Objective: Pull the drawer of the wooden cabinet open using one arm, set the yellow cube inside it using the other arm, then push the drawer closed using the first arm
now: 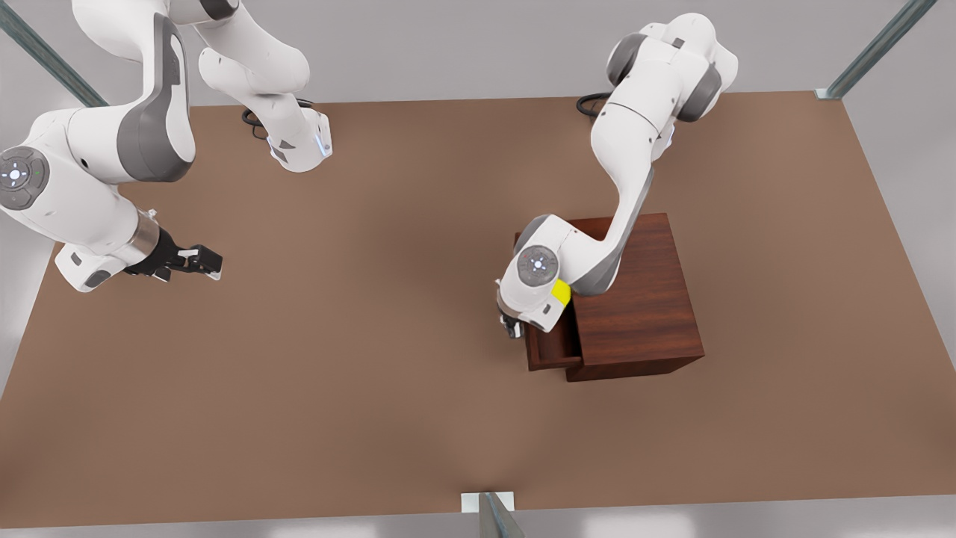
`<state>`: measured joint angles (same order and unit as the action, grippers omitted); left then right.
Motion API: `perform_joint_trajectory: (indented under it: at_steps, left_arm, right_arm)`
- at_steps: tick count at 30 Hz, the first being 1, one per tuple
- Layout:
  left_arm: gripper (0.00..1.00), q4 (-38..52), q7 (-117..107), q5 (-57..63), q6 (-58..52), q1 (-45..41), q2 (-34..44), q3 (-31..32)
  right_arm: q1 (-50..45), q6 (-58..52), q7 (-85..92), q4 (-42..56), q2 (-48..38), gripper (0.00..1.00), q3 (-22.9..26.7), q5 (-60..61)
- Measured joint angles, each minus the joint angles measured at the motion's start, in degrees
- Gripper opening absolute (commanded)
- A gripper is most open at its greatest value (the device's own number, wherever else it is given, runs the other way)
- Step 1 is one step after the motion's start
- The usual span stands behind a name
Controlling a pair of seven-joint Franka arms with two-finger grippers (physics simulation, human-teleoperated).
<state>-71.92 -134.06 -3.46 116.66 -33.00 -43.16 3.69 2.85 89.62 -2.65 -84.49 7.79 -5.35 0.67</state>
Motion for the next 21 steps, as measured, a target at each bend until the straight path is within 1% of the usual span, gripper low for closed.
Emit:
perform_joint_trajectory:
  at_steps: [6,21]
  left_arm:
    - [0.21,-0.06,2.49,0.06,-4.22,3.64,0.18,-0.13]
    - [0.21,-1.58,8.1,-0.18,-9.99,4.43,1.15,0.35]
  right_arm:
    - [-0.1,-0.02,0.26,0.0,0.0,1.0,-0.05,0.0]
    - [-0.38,-0.04,0.37,0.17,-0.18,1.0,-0.84,0.0]
